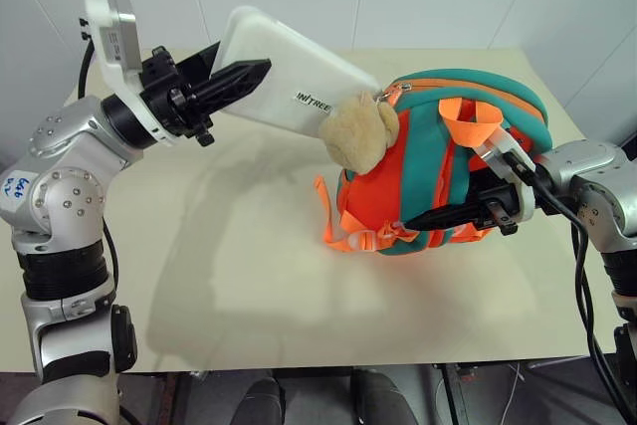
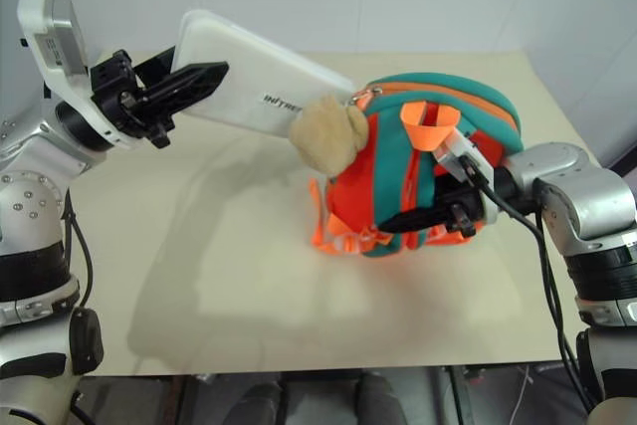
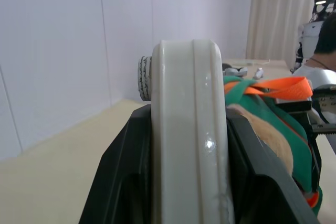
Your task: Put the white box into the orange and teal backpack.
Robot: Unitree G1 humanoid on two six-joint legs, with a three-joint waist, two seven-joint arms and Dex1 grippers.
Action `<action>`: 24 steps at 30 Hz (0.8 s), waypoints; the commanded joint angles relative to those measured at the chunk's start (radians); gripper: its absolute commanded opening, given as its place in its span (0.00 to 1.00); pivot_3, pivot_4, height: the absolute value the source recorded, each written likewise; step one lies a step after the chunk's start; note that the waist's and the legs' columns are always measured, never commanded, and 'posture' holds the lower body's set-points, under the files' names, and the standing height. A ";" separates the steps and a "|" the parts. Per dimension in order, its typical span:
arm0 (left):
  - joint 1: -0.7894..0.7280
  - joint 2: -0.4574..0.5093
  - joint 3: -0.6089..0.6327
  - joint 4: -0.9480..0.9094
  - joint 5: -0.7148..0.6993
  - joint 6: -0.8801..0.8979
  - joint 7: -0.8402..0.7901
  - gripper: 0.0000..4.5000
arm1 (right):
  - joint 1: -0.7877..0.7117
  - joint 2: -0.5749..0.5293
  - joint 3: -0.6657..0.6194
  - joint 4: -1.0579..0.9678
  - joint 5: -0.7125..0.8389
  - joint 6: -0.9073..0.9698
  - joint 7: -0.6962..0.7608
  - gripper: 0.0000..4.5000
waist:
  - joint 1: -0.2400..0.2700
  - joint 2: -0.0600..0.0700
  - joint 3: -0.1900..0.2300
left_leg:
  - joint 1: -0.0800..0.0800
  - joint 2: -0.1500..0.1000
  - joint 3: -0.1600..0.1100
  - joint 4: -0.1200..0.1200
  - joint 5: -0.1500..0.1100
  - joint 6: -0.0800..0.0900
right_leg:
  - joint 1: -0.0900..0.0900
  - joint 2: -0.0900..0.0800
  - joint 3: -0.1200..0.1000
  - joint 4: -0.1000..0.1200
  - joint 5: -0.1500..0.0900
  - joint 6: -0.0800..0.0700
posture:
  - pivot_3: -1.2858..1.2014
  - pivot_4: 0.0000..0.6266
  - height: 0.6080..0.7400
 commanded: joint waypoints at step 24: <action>0.028 0.057 0.035 -0.118 -0.211 0.148 -0.056 0.31 | -0.003 0.025 -0.040 -0.022 0.002 -0.010 0.003 0.15 | -0.001 0.000 0.000 | 0.000 0.000 0.000 0.002 0.000 0.001 | 0.000 0.000 0.000 0.001 0.000 0.000 | 0.52 0.24 1.00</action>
